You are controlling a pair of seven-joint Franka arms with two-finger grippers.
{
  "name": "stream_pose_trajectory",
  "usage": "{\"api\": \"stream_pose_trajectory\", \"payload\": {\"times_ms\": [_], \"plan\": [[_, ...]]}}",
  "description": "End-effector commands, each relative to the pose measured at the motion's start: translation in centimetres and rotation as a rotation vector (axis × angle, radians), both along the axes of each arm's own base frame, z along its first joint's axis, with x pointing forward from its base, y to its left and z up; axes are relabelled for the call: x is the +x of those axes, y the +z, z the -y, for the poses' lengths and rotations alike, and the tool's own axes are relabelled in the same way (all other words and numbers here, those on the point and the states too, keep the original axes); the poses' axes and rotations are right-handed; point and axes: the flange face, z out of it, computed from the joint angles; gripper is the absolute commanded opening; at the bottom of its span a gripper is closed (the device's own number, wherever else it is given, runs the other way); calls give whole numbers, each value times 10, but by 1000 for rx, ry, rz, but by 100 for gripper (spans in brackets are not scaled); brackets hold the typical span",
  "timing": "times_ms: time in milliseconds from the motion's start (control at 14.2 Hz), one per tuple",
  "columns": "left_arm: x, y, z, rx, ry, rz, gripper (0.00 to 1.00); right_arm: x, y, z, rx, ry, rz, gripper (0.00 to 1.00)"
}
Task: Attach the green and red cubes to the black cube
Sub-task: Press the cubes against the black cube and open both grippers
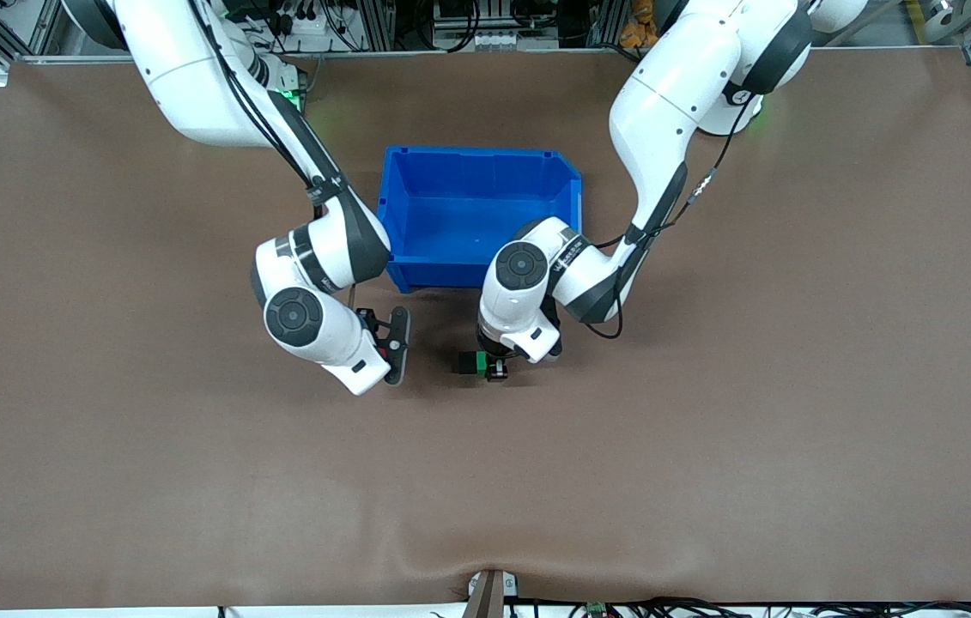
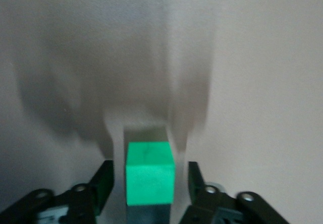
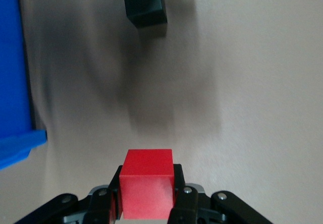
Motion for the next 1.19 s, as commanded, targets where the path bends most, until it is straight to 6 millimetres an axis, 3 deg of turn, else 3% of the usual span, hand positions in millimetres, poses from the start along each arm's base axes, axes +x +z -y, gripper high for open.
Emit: {"api": "stream_pose_trajectory", "payload": {"times_ms": [0,351,561,702,912,1123], "plan": [[14,50,-10,26,-54,38,100,1,-6,-18,21,-11,21,0],[25,150,-66,153,-321,-24,100,-1,-19,-50,42,-43,93,0],[24,177,-90,198,-487,-68,100,-2,-30,-77,37,-70,102,0],[40,219,-123,186,-495,-26,100,-5,-41,-89,33,-64,102,0],[49,284,-171,190,-551,21,100,-9,-42,-96,2,-60,117,0],[44,339,-203,197,-596,73,100,-9,-43,-101,-16,-33,143,0]]}}
